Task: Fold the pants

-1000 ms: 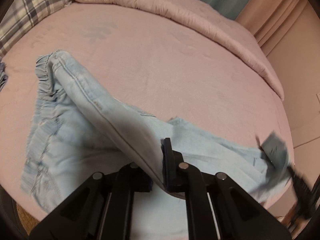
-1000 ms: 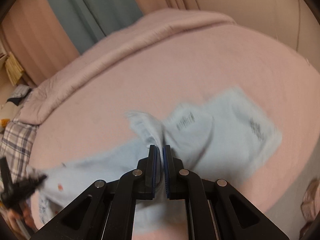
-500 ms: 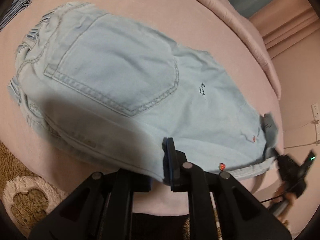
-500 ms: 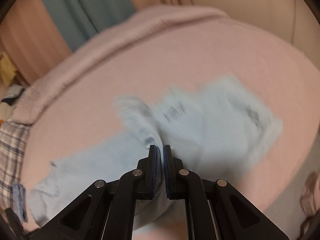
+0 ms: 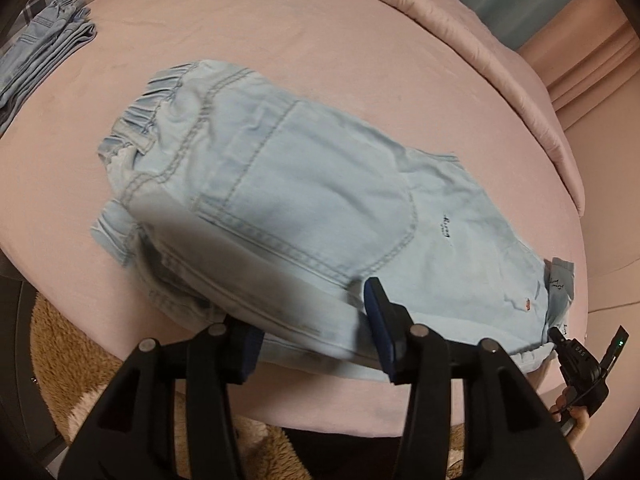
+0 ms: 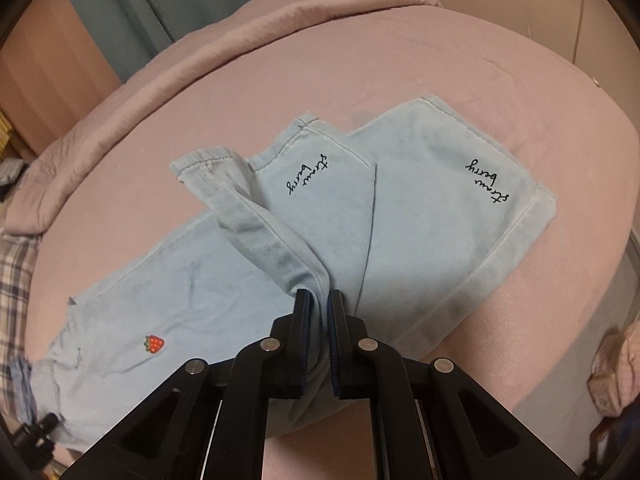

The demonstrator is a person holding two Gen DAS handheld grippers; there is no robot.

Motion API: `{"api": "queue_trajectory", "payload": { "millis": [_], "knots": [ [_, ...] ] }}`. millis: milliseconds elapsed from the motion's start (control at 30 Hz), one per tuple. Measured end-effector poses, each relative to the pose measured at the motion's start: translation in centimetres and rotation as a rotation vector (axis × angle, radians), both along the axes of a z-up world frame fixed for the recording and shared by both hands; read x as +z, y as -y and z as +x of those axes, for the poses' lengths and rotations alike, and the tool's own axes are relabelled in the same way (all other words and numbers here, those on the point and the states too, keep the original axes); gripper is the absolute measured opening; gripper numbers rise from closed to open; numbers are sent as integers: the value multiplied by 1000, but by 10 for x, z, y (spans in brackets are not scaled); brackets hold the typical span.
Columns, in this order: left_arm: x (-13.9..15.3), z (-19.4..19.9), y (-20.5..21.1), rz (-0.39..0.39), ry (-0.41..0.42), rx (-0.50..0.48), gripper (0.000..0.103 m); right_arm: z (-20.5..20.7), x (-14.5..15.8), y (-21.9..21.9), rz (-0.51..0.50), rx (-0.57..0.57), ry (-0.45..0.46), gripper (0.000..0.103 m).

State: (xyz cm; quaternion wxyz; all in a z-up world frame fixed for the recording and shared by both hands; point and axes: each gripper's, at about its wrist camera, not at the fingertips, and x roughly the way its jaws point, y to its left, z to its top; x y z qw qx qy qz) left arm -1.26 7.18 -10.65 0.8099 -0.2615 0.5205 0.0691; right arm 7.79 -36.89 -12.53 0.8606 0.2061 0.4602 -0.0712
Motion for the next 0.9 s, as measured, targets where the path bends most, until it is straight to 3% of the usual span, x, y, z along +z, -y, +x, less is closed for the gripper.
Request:
{"api": "queue_trajectory", "payload": {
  "millis": [100,167,233,300,400,500,533,600,800,833,900],
  "knots": [
    [2,2,-4,13,-24,-5,48,0,3,0,-12,10,-20,9],
    [6,0,-8,23,-24,3,52,0,8,0,-23,15,-28,18],
    [10,-2,-13,56,-16,28,56,2,14,0,-48,21,-19,42],
    [11,-4,-23,70,-3,57,61,0,22,-1,-72,32,5,51],
    [6,-3,-43,88,-17,117,61,4,26,-6,-105,66,8,54],
    [-2,-1,-56,29,11,130,57,14,22,-14,-135,100,-23,54],
    [-3,0,-57,28,10,128,54,18,21,-18,-139,119,-31,54],
    [-6,0,-56,71,16,118,27,27,17,-28,-160,155,-52,54],
    [-7,-9,-56,91,40,98,15,51,0,-46,-276,209,-100,52],
    [-6,-9,-57,96,41,95,14,54,-2,-48,-302,209,-108,32],
    [-6,-11,-57,100,39,95,12,63,-5,-52,-358,211,-121,8]
  ]
}}
